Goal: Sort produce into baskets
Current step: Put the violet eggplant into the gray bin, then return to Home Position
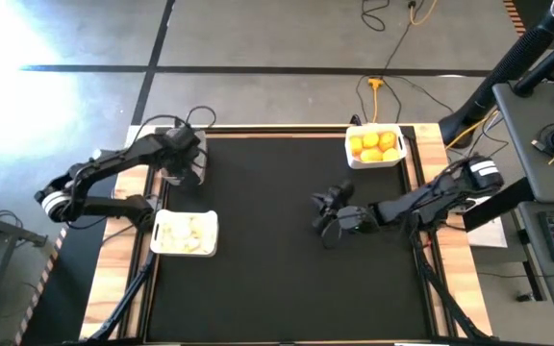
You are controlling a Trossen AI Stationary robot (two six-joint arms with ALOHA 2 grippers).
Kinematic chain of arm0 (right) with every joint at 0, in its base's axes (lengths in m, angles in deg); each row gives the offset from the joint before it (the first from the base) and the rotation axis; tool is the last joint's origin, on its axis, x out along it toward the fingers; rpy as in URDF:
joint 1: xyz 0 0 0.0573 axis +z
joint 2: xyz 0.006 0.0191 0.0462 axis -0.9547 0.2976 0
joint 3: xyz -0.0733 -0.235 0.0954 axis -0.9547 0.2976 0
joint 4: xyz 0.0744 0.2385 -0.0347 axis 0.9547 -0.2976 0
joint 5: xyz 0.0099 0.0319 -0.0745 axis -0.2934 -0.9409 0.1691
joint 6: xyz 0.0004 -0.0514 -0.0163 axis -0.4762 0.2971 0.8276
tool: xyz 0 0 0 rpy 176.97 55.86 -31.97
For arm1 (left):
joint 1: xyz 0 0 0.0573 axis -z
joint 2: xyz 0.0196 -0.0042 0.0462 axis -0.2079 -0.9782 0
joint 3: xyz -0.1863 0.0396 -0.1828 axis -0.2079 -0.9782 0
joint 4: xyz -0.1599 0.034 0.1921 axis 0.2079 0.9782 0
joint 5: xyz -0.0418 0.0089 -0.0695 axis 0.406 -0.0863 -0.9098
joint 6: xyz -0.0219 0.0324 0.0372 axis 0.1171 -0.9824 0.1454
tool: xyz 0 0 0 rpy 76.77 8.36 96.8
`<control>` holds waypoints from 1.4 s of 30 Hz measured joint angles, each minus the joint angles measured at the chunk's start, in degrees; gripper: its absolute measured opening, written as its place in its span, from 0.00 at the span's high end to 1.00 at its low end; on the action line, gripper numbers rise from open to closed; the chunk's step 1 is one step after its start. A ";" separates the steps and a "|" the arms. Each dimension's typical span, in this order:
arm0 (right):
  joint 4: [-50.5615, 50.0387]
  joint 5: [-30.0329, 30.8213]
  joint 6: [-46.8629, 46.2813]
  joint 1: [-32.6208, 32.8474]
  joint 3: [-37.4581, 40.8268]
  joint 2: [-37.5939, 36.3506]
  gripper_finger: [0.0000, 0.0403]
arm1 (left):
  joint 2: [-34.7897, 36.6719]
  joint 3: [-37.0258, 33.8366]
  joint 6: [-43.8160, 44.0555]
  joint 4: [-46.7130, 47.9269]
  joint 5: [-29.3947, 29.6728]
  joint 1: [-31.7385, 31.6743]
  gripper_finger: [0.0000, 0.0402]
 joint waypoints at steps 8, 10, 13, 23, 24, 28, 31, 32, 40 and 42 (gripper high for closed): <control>-5.42 -4.14 11.75 0.02 -13.85 11.36 0.89 | -4.73 0.43 2.61 1.54 4.42 -0.03 0.79; -9.73 -4.23 12.56 0.02 -17.28 13.64 0.89 | -5.40 0.93 3.15 1.51 4.43 -0.03 0.75; -17.16 -4.12 12.98 -0.13 -22.16 16.74 0.89 | -6.21 0.97 3.17 3.50 4.41 -0.03 0.68; -28.90 -4.12 23.53 -0.26 -35.40 24.92 0.89 | -5.27 4.76 2.98 12.37 3.14 -0.03 0.49; -29.46 -4.12 24.68 -0.26 -36.39 25.21 0.89 | -4.68 5.22 2.99 12.37 2.22 -0.03 0.48; -32.19 -4.05 27.42 -0.26 -39.58 25.12 0.89 | -1.63 6.15 3.50 12.21 -2.50 0.04 0.48; -33.76 -4.08 28.39 -0.26 -40.30 23.91 0.89 | 2.00 6.08 3.96 10.72 -4.35 0.23 0.48; -33.99 -3.90 28.78 -0.26 -40.22 23.47 0.89 | 3.41 5.84 4.04 10.26 -4.81 0.30 0.48; -37.76 -4.14 27.69 -0.22 -36.96 18.23 0.89 | 16.80 2.02 5.96 1.15 -25.22 0.87 0.48; -36.16 -4.00 27.40 -0.24 -35.11 16.78 0.89 | 20.39 -0.44 10.20 -5.24 -31.72 1.71 0.48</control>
